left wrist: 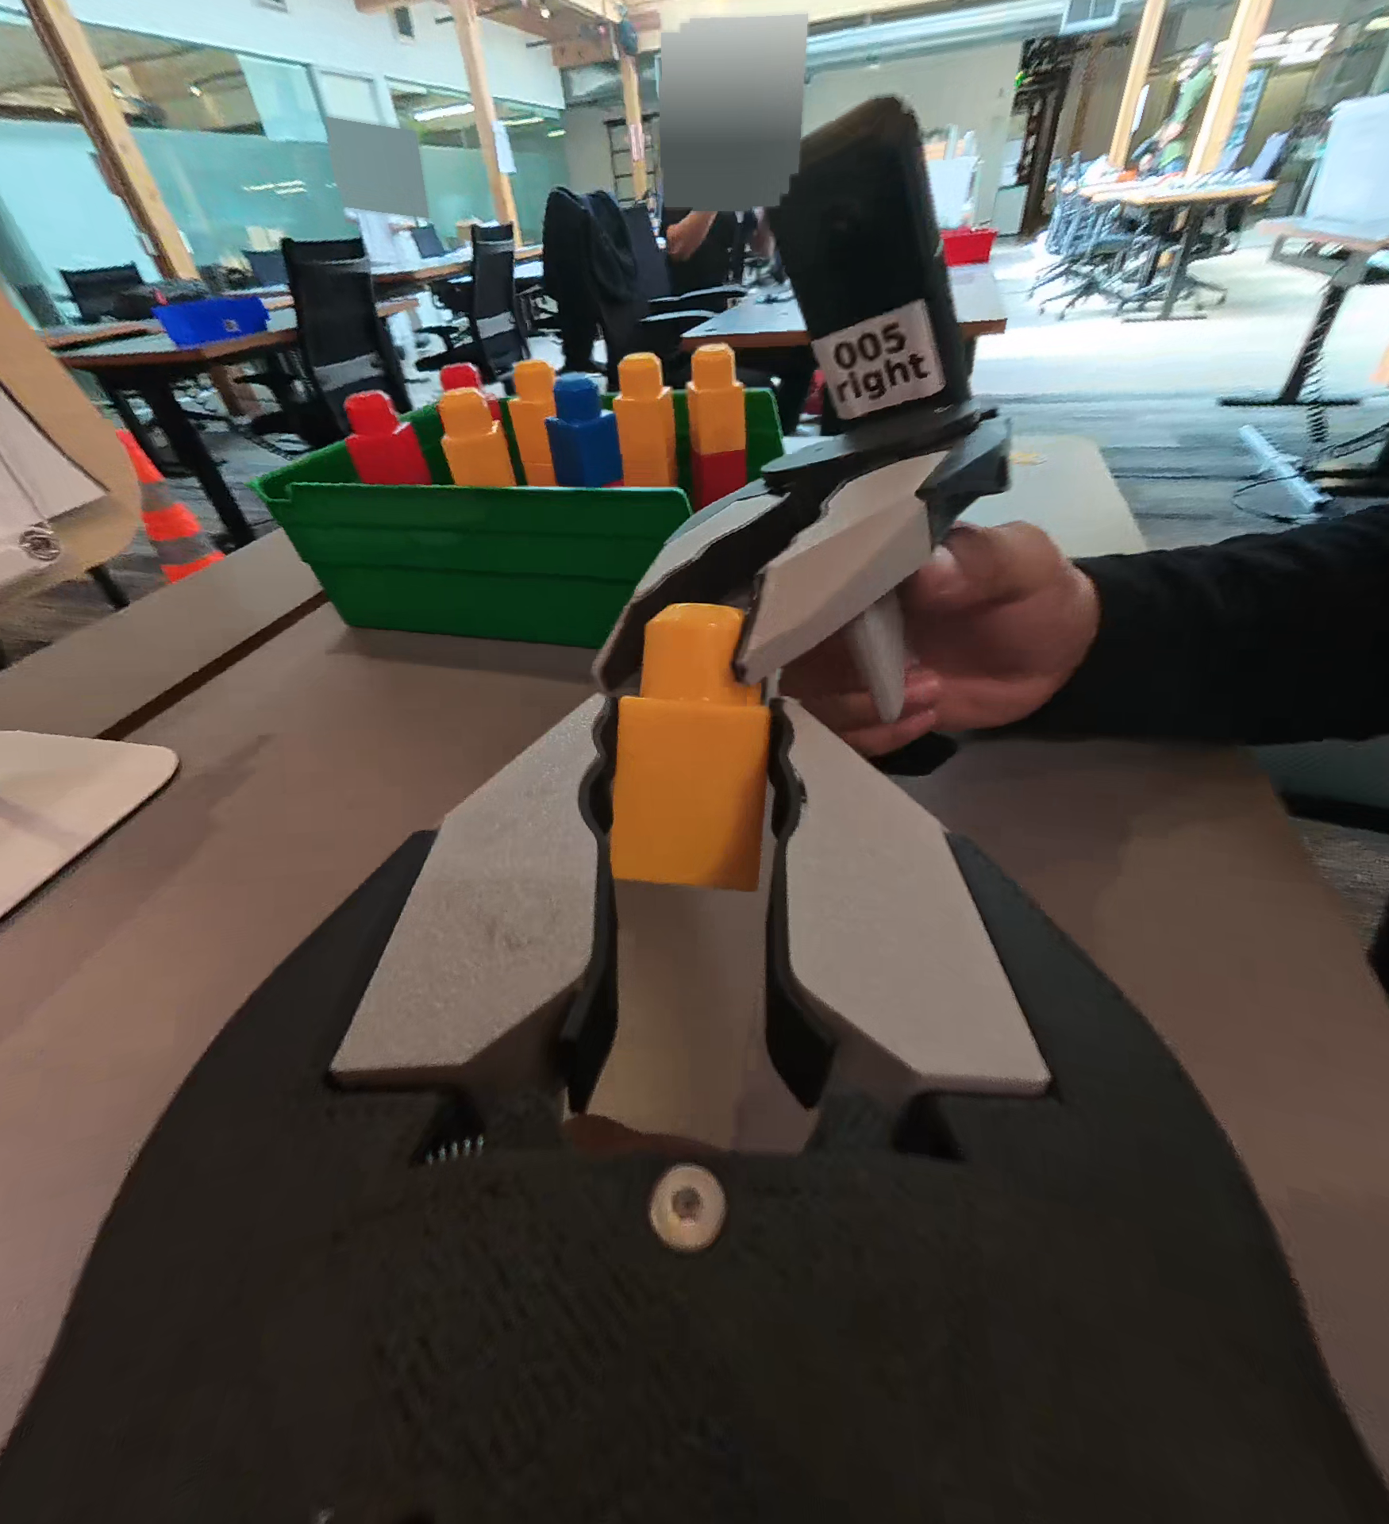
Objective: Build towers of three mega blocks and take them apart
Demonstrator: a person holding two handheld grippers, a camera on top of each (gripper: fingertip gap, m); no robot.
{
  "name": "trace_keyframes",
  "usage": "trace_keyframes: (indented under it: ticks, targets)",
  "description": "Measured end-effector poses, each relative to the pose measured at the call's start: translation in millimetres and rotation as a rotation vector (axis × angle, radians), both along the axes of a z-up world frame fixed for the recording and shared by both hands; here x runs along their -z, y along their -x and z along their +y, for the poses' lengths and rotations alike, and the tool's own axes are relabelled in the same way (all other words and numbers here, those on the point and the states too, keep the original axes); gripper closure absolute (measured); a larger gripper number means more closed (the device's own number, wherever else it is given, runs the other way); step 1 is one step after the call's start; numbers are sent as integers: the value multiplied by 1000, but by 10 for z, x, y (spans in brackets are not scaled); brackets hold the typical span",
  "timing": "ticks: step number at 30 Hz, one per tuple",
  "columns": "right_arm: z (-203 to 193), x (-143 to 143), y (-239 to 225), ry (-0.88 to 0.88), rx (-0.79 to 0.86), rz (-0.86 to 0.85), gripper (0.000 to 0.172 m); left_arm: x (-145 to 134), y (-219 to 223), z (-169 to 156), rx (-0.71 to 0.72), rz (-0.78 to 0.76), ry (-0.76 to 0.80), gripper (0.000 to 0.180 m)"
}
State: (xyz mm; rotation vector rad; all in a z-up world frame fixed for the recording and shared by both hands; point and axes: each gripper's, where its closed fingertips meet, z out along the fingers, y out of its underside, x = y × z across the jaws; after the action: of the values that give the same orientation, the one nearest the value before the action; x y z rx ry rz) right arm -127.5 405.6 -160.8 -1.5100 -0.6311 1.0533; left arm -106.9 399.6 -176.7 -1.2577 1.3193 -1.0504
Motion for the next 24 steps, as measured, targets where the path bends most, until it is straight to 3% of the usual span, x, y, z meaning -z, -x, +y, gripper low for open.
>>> trace_keyframes:
  ticks: [5,9,11,15,18,24]
  targets:
    - [104,116,9,2,68,-90,146,159,8,78,-34,55,80,146]
    - [260,369,-35,13,167,-290,146,520,82,316,-160,252,36,138]
    - [272,419,-38,24,173,-318,145,615,126,319,-155,309,24,143]
    - [298,443,-93,37,200,-324,145,646,224,380,-175,361,-48,148]
    - [342,463,-161,35,243,-351,145,658,266,404,-184,364,-63,166]
    - [319,498,-132,42,229,-372,146,610,274,434,-196,342,-83,169]
